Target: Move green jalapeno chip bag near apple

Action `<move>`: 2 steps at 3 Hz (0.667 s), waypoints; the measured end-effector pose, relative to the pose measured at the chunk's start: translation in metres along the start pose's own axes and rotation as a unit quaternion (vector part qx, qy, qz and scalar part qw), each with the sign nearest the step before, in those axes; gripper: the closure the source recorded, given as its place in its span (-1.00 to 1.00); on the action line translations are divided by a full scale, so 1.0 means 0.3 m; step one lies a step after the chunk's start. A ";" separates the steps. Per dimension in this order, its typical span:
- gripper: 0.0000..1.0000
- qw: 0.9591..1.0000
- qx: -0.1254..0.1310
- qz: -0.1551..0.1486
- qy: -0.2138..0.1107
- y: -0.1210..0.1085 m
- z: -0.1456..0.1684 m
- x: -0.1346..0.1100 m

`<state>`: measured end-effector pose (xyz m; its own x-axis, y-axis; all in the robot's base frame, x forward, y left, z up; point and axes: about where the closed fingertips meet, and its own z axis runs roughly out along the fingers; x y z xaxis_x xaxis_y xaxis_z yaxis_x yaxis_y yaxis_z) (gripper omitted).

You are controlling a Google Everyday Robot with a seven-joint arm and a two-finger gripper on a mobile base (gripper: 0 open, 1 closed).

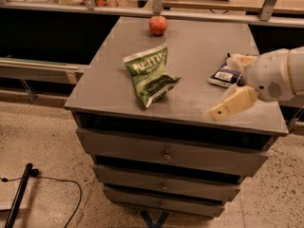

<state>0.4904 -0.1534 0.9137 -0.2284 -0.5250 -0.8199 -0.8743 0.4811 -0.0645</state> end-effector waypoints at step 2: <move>-1.00 0.997 0.007 0.032 -0.072 -0.072 0.192 -0.055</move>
Offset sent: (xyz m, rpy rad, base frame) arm 0.0744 0.0555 -0.0387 0.2445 -0.0176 -0.0285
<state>0.5376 -0.1146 0.8958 -0.2182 -0.3868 -0.8960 -0.8534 0.5210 -0.0171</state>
